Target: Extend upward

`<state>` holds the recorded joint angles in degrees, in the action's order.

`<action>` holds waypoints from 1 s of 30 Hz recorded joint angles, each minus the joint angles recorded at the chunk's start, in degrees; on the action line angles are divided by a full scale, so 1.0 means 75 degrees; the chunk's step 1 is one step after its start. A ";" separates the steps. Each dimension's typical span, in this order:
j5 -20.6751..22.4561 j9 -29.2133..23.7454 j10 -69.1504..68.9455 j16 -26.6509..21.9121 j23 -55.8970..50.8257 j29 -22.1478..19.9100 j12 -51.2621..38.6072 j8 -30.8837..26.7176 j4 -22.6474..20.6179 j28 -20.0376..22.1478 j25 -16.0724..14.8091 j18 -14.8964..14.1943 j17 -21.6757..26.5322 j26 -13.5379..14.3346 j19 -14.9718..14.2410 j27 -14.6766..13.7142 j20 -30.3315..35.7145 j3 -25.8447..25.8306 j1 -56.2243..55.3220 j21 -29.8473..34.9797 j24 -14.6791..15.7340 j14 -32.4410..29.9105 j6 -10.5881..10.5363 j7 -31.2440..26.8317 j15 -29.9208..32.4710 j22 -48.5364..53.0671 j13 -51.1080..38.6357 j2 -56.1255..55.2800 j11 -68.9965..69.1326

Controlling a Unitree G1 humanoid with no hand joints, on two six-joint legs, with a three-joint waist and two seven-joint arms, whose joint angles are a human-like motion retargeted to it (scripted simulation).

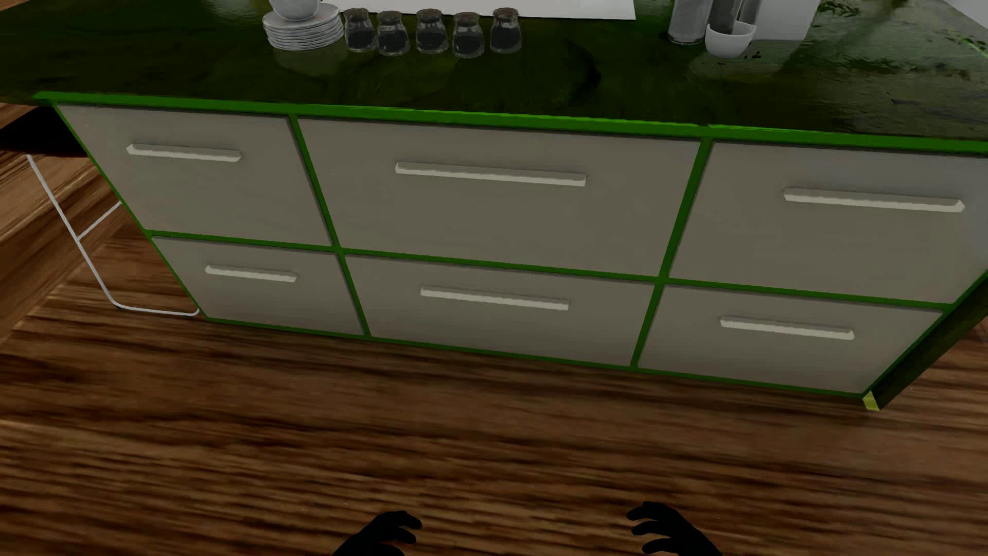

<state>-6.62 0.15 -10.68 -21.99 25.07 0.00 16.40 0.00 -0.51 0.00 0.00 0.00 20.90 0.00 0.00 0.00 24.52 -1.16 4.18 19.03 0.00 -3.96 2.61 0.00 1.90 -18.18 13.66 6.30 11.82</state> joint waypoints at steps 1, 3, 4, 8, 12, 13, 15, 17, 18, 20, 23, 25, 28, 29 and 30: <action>-0.0069 0.0058 -0.0018 0.0007 0.0027 0.0000 -0.0007 0.0000 -0.0047 0.0000 0.0000 0.0000 -0.0022 0.0000 0.0000 0.0000 0.0029 -0.0097 -0.0036 -0.0148 0.0000 0.0109 0.0036 0.0000 -0.0022 -0.0041 0.0036 0.0082 -0.0060; -0.0083 0.0073 -0.0084 0.0019 -0.0013 0.0000 0.0050 0.0000 -0.0051 0.0000 0.0000 0.0000 0.0039 0.0000 0.0000 0.0000 -0.0048 -0.0123 -0.0050 0.0481 0.0000 0.0211 0.0019 0.0000 -0.0017 -0.0060 -0.0027 0.0096 -0.0061; -0.0092 0.0078 -0.0090 0.0022 -0.0029 0.0000 0.0049 0.0000 -0.0062 0.0000 0.0000 0.0000 0.0035 0.0000 0.0000 0.0000 -0.0033 -0.0123 -0.0059 0.0453 0.0000 0.0222 0.0020 0.0000 -0.0024 -0.0065 -0.0020 0.0091 -0.0065; -0.0091 0.0068 -0.0100 0.0052 -0.0060 0.0000 0.0000 0.0000 -0.0055 0.0000 0.0000 0.0000 0.0040 0.0000 0.0000 0.0000 -0.0101 -0.0136 -0.0056 0.0450 0.0000 0.0222 0.0014 0.0000 -0.0015 -0.0076 -0.0062 0.0104 -0.0067; -0.0080 0.0069 -0.0056 0.0081 -0.0067 0.0000 -0.0349 0.0000 -0.0051 0.0000 0.0000 0.0000 0.0139 0.0000 0.0000 0.0000 -0.0193 -0.0114 -0.0018 0.0678 0.0000 0.0201 0.0034 0.0000 -0.0005 -0.0250 -0.0340 0.0126 -0.0064; -0.0061 0.0065 -0.0146 0.0050 -0.0106 0.0000 -0.0511 0.0000 -0.0021 0.0000 0.0000 0.0000 0.0177 0.0000 0.0000 0.0000 -0.0205 -0.0171 -0.0083 0.0757 0.0000 0.0270 0.0030 0.0000 0.0027 -0.0240 -0.0474 0.0102 -0.0073; -0.0056 0.0054 -0.0134 -0.0057 -0.0200 0.0000 -0.0863 0.0000 -0.0030 0.0000 0.0000 0.0000 0.0278 0.0000 0.0000 0.0000 -0.0187 -0.0186 -0.0041 0.0922 0.0000 0.0243 0.0055 0.0000 0.0031 -0.0114 -0.0796 0.0153 -0.0083; -0.0085 0.0064 -0.0098 -0.0247 -0.0355 0.0000 -0.1400 0.0000 -0.0057 0.0000 0.0000 0.0000 0.0432 0.0000 0.0000 0.0000 -0.0258 -0.0160 -0.0069 0.1082 0.0000 0.0190 0.0115 0.0000 0.0065 0.0080 -0.1341 0.0072 -0.0053; -0.0084 0.0087 -0.0134 -0.0402 -0.0479 0.0000 -0.1763 0.0000 -0.0052 0.0000 0.0000 0.0000 0.0558 0.0000 0.0000 0.0000 -0.0300 -0.0222 -0.0095 0.1167 0.0000 0.0206 0.0144 0.0000 0.0075 0.0215 -0.1688 0.0089 -0.0076; -0.0065 0.0106 -0.0046 -0.0777 -0.0845 0.0000 -0.2690 0.0000 -0.0037 0.0000 0.0000 0.0000 0.0969 0.0000 0.0000 0.0000 -0.0484 -0.0256 -0.0095 0.1402 0.0000 0.0094 0.0172 0.0000 0.0099 0.0486 -0.2756 0.0068 -0.0073; -0.0065 0.0090 -0.0090 -0.1464 -0.1173 0.0000 -0.4644 0.0000 -0.0049 0.0000 0.0000 0.0000 0.1595 0.0000 0.0000 0.0000 -0.0779 -0.0427 -0.0078 0.1369 0.0000 0.0109 0.0206 0.0000 0.0133 0.0535 -0.4859 0.0134 -0.0093; -0.0051 0.0078 -0.0082 -0.2056 -0.1117 0.0000 -0.6133 0.0000 -0.0053 0.0000 0.0000 0.0000 0.2033 0.0000 0.0000 0.0000 -0.0830 -0.0458 -0.0035 0.1405 0.0000 0.0078 0.0225 0.0000 0.0137 0.0497 -0.6504 0.0173 -0.0093; -0.0003 0.0141 -0.0088 -0.3128 -0.0778 0.0000 -0.8782 0.0000 -0.0049 0.0000 0.0000 0.0000 0.2846 0.0000 0.0000 0.0000 -0.0106 -0.0513 -0.0029 0.2009 0.0000 0.0053 0.0217 0.0000 0.0148 0.0212 -0.9094 0.0207 -0.0106; 0.0014 0.0142 -0.0101 -0.3444 -0.0605 0.0000 -0.9791 0.0000 -0.0038 0.0000 0.0000 0.0000 0.3112 0.0000 0.0000 0.0000 0.0285 -0.0549 -0.0035 0.2325 0.0000 0.0062 0.0216 0.0000 0.0174 -0.0035 -0.9990 0.0211 -0.0112; 0.0016 0.0157 -0.0090 -0.3767 -0.0395 0.0000 -1.0754 0.0000 -0.0057 0.0000 0.0000 0.0000 0.3305 0.0000 0.0000 0.0000 0.0742 -0.0580 -0.0023 0.2668 0.0000 0.0054 0.0200 0.0000 0.0179 -0.0323 -1.0879 0.0219 -0.0115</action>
<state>-6.50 1.33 -11.36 -50.24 22.11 0.00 -64.25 0.00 -0.94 0.00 0.00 0.00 45.69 0.00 0.00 0.00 30.09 -5.51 4.01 39.04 0.00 -3.56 4.11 0.00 3.24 -20.60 -67.93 7.95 10.96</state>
